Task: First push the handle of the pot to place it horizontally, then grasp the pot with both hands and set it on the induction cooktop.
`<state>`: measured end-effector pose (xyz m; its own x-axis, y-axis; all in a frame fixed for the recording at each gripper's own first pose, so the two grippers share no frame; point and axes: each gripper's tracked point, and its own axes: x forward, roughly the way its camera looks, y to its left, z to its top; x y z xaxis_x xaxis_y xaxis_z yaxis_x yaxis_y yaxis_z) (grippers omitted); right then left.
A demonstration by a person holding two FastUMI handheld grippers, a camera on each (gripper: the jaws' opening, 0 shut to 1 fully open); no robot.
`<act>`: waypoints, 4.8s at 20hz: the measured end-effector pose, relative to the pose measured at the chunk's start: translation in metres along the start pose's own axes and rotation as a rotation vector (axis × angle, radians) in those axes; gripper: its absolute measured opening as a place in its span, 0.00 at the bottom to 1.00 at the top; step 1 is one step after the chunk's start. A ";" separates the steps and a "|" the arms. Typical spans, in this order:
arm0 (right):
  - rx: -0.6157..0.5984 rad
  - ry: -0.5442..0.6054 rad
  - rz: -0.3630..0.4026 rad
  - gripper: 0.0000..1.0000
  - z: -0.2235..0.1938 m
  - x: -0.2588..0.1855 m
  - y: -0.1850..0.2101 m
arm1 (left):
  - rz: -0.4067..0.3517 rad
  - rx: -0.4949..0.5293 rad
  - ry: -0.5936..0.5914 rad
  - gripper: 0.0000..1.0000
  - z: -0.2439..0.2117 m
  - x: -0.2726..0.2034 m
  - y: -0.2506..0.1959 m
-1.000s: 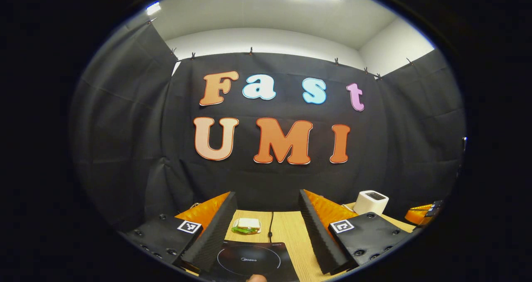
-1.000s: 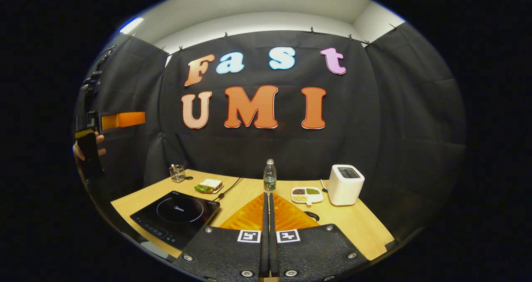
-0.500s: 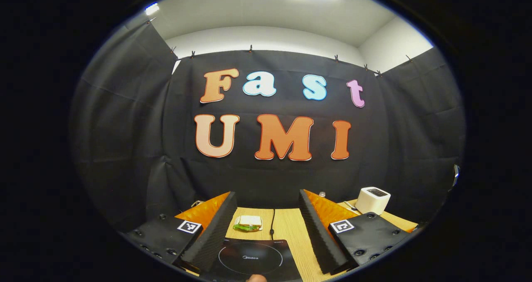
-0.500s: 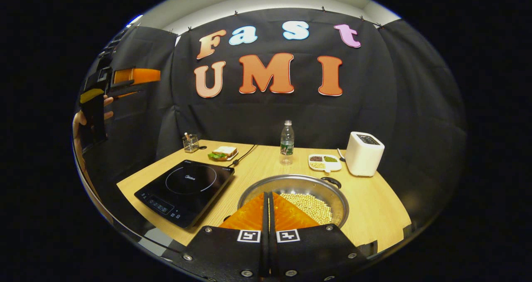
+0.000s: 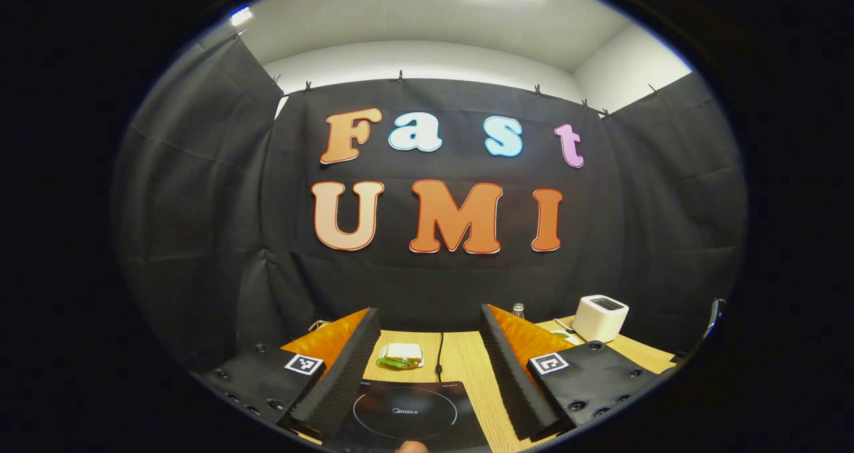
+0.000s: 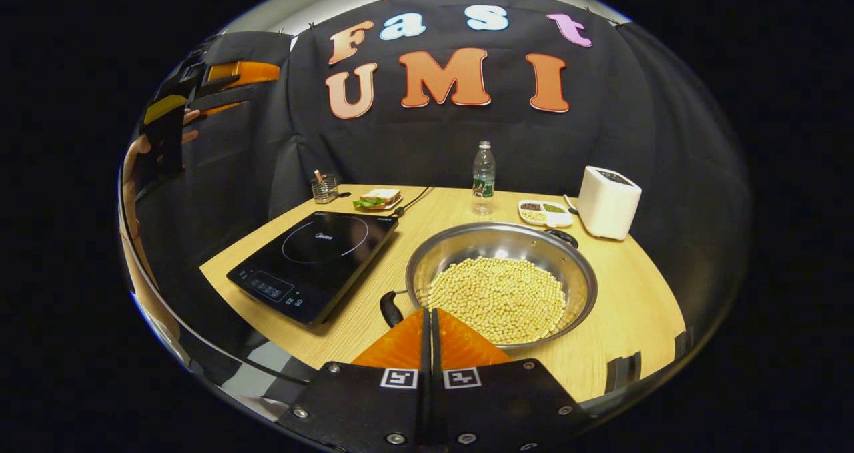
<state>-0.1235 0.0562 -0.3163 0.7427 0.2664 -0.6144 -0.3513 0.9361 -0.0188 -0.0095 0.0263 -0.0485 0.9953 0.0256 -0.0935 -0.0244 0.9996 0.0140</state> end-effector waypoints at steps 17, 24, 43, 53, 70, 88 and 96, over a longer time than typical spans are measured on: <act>0.018 0.170 0.012 0.00 -0.050 0.055 0.023 | 0.044 0.002 0.028 0.97 -0.020 0.007 0.034; 0.035 0.180 0.032 0.00 -0.037 0.075 0.037 | 0.060 0.002 0.045 0.97 -0.029 0.017 0.048; 0.046 0.190 0.026 0.00 -0.018 0.110 0.062 | 0.072 0.013 0.048 0.97 -0.038 0.027 0.071; 0.075 0.191 0.027 0.00 -0.008 0.129 0.071 | 0.079 0.016 0.061 0.97 -0.046 0.030 0.080; 0.106 0.183 0.013 0.00 0.008 0.163 0.083 | 0.095 -0.014 0.082 0.97 -0.065 0.041 0.102; 0.149 0.128 0.019 0.00 0.028 0.167 0.093 | 0.086 -0.010 0.104 0.97 -0.080 0.040 0.095; 0.183 0.001 -0.025 0.00 0.060 0.125 0.043 | -0.024 -0.022 0.136 0.97 -0.096 0.039 0.024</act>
<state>-0.0119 0.1434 -0.3465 0.7490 0.2424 -0.6166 -0.2228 0.9686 0.1100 0.0201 0.0527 -0.1479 0.9738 0.0018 -0.2272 -0.0045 0.9999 -0.0111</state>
